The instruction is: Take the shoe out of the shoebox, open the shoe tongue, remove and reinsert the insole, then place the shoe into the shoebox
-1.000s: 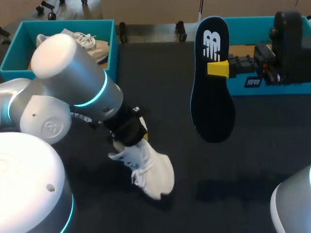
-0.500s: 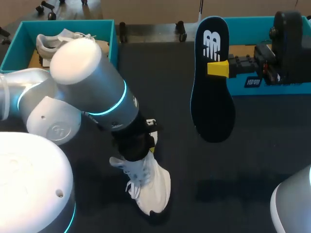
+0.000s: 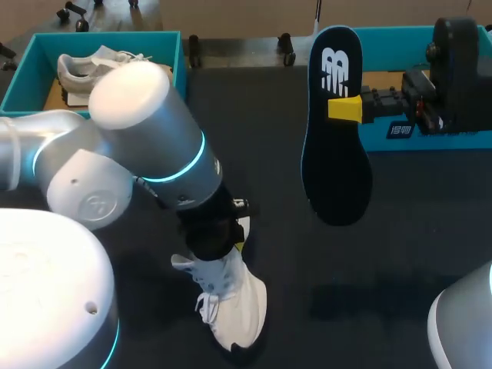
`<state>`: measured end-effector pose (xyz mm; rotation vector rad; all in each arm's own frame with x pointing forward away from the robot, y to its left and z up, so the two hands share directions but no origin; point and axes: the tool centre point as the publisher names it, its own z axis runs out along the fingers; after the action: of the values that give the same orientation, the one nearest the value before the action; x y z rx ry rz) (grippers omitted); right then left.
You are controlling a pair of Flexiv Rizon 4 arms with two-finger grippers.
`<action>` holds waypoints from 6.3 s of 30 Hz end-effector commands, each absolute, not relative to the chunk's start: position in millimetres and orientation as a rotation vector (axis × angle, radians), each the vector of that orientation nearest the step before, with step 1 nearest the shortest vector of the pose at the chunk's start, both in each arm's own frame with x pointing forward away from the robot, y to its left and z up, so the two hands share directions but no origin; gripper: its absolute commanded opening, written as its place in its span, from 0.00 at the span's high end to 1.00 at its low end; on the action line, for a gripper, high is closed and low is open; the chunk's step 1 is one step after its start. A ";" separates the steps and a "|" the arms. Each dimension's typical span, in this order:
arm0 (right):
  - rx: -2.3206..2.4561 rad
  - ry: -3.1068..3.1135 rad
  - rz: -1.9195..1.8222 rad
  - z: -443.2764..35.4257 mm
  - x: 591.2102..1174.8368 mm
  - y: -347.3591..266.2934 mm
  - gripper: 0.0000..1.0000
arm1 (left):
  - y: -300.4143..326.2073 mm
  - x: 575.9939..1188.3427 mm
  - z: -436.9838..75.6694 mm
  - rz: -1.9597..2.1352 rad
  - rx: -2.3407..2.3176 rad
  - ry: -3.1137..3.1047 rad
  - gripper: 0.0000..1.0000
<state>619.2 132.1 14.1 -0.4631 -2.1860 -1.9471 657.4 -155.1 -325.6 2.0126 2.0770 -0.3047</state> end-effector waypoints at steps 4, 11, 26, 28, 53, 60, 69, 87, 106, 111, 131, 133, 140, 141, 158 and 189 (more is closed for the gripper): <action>-0.465 -2.187 -1.943 14.1 621.0 134.7 1.00 | -166.3 660.8 -341.7 -0.304 2.049 2.065 1.00; -0.465 -2.187 -1.943 14.1 621.0 134.7 1.00 | -171.9 662.3 -352.8 -0.306 2.073 2.076 1.00; -0.465 -2.187 -1.943 14.1 621.0 134.7 1.00 | -179.7 674.9 -384.3 -0.364 2.086 2.092 1.00; -0.465 -2.187 -1.943 14.1 621.0 134.7 1.00 | -180.8 675.8 -385.3 -0.363 2.087 2.084 1.00; -0.465 -2.187 -1.943 14.1 621.0 134.7 1.00 | -197.6 682.7 -387.5 -0.350 2.177 1.941 1.00; -0.465 -2.187 -1.943 14.1 621.0 134.7 1.00 | -199.9 687.5 -383.0 -0.335 2.175 1.931 0.69; -0.465 -2.187 -1.943 14.1 621.0 134.7 1.00 | -197.1 690.1 -356.7 -0.292 2.050 1.865 0.00; -0.465 -2.187 -1.943 14.1 621.0 134.7 1.00 | -163.3 722.0 -225.5 -0.796 1.481 1.588 0.00; -0.465 -2.187 -1.943 14.1 621.0 134.7 1.00 | -150.0 735.8 -147.7 -0.975 1.320 1.371 0.00; -0.465 -2.187 -1.943 14.1 621.0 134.7 1.00 | -139.9 740.8 -139.0 -1.000 1.299 1.359 0.00; -0.465 -2.187 -1.943 14.1 621.0 134.7 1.00 | -119.6 752.6 -115.8 -1.135 1.235 1.278 0.00; -0.456 -2.177 -1.925 16.5 630.6 136.1 1.00 | -119.6 752.6 -115.8 -1.135 1.235 1.278 0.00; -0.465 -2.129 -1.804 14.8 674.2 145.2 1.00 | -119.6 752.6 -115.8 -1.135 1.235 1.278 0.00; -0.468 -2.129 -1.784 13.9 680.9 146.3 1.00 | -119.6 752.6 -115.8 -1.135 1.235 1.278 0.00; -0.645 -2.016 -1.650 -17.3 781.8 161.9 1.00 | -119.6 752.6 -115.8 -1.135 1.235 1.278 0.00; -0.987 -1.698 -1.505 -68.3 840.1 184.0 1.00 | -119.6 752.6 -115.8 -1.135 1.235 1.278 0.00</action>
<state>848.6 176.7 -63.7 -0.9452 -1.7194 -1.4877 752.0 -118.6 -114.9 1.2359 1.2804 -1.1355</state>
